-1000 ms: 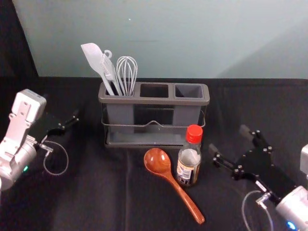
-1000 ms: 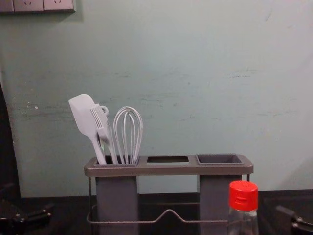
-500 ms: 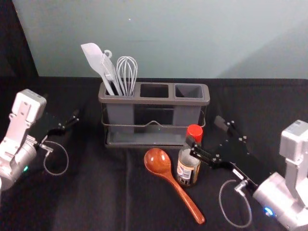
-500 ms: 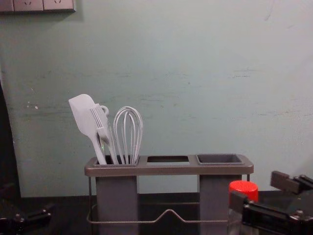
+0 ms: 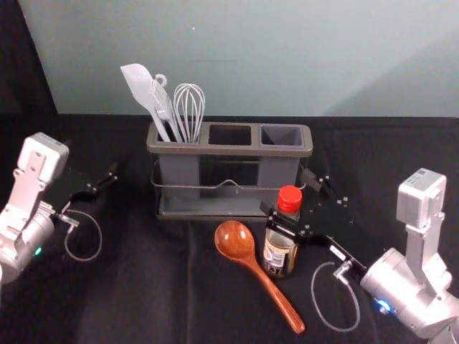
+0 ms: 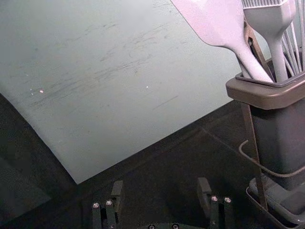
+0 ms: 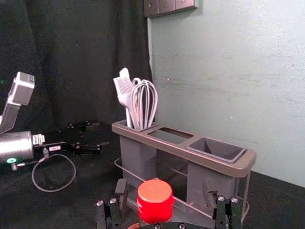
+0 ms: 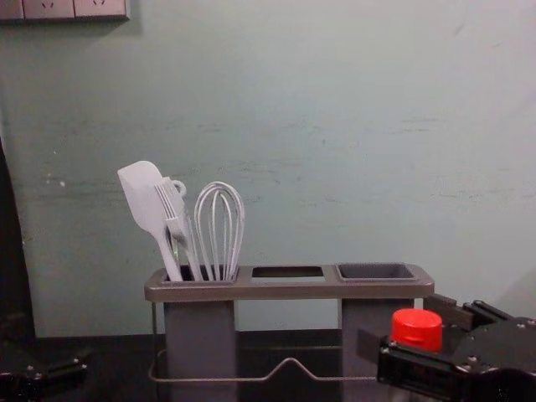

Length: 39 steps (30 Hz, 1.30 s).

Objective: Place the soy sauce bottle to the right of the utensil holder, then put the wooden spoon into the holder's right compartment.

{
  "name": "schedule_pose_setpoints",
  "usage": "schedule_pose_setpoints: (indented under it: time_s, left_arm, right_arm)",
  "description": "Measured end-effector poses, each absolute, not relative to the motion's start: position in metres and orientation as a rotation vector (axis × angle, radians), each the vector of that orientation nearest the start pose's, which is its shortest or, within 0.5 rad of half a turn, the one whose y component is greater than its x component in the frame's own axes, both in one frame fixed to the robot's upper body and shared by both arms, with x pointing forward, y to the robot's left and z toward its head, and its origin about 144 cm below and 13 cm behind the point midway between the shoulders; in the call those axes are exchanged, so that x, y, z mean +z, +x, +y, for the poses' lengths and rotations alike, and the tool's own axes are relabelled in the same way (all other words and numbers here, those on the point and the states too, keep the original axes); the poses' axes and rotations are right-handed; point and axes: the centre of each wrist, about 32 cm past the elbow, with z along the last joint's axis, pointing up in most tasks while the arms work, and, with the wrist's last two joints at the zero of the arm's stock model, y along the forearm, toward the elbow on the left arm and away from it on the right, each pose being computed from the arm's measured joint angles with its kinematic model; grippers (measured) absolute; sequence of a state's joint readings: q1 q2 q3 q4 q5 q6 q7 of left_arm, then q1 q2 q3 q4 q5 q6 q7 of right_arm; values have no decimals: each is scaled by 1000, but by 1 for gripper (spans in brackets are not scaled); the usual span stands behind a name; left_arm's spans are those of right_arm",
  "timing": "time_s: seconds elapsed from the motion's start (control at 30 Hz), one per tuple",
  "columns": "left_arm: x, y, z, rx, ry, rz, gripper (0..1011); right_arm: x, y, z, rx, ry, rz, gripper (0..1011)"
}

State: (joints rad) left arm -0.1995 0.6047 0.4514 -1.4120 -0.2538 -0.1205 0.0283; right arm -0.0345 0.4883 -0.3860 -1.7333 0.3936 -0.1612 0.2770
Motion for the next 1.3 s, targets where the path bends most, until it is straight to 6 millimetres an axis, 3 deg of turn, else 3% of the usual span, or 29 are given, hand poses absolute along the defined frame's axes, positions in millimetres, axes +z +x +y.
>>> schedule_pose_setpoints:
  time_s: [0.43, 0.53, 1.1, 1.3]
  left_arm:
    - [1140, 489, 310, 1248, 305, -285, 1000]
    - [1140, 489, 310, 1248, 305, -285, 1000]
    - [1140, 489, 310, 1248, 305, -285, 1000]
    - [1140, 489, 310, 1248, 304, -285, 1000]
  right_arm:
    - [1156, 420, -232, -863, 39, -100, 966]
    - [1155, 420, -232, -868, 39, -100, 916]
    - [1158, 418, -233, -879, 35, -92, 394]
    - [1162, 415, -237, -898, 36, -116, 392]
